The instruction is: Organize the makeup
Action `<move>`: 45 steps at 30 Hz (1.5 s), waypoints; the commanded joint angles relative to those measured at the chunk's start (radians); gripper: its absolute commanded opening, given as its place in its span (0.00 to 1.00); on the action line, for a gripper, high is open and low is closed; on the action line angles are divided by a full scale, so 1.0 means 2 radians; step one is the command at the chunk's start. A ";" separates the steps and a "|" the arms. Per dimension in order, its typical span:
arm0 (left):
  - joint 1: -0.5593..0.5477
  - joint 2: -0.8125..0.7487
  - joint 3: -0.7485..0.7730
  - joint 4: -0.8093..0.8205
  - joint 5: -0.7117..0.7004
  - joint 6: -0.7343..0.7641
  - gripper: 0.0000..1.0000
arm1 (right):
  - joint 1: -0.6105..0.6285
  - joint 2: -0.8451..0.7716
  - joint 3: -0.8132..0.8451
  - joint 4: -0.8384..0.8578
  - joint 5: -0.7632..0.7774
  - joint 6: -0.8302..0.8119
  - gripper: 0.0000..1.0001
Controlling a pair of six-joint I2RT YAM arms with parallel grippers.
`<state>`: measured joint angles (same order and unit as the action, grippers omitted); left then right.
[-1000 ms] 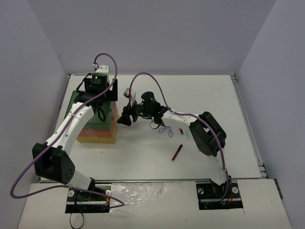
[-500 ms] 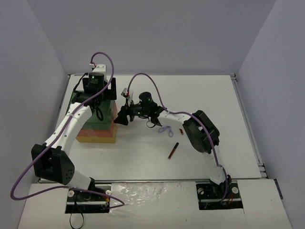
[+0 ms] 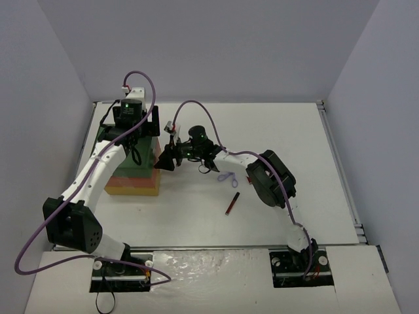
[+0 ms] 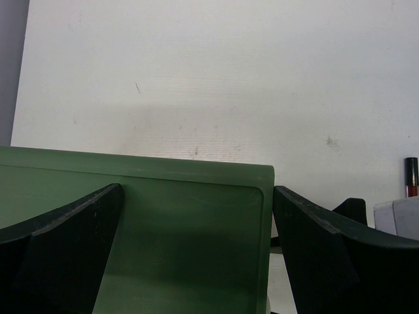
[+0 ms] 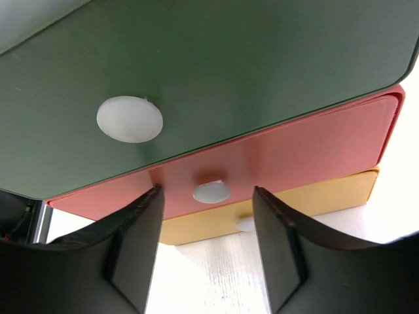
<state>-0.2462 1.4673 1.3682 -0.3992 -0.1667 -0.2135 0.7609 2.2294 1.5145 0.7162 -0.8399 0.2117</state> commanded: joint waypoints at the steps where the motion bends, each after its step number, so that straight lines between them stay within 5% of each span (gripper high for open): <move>1: 0.009 -0.010 -0.002 -0.002 0.010 -0.021 0.93 | 0.002 -0.007 0.031 0.051 -0.021 0.004 0.49; 10: 0.011 -0.011 -0.004 -0.003 0.012 -0.021 0.93 | -0.004 -0.015 0.022 0.055 -0.030 0.005 0.15; 18: 0.014 -0.010 -0.006 -0.004 0.014 -0.020 0.93 | -0.029 -0.057 -0.035 0.066 -0.038 0.003 0.02; 45: 0.016 -0.013 -0.010 0.000 0.017 -0.012 0.93 | -0.089 -0.173 -0.157 -0.005 -0.043 -0.052 0.08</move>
<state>-0.2333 1.4586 1.3574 -0.3850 -0.1463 -0.2165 0.5939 1.9752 1.2015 0.6663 -0.9103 0.1373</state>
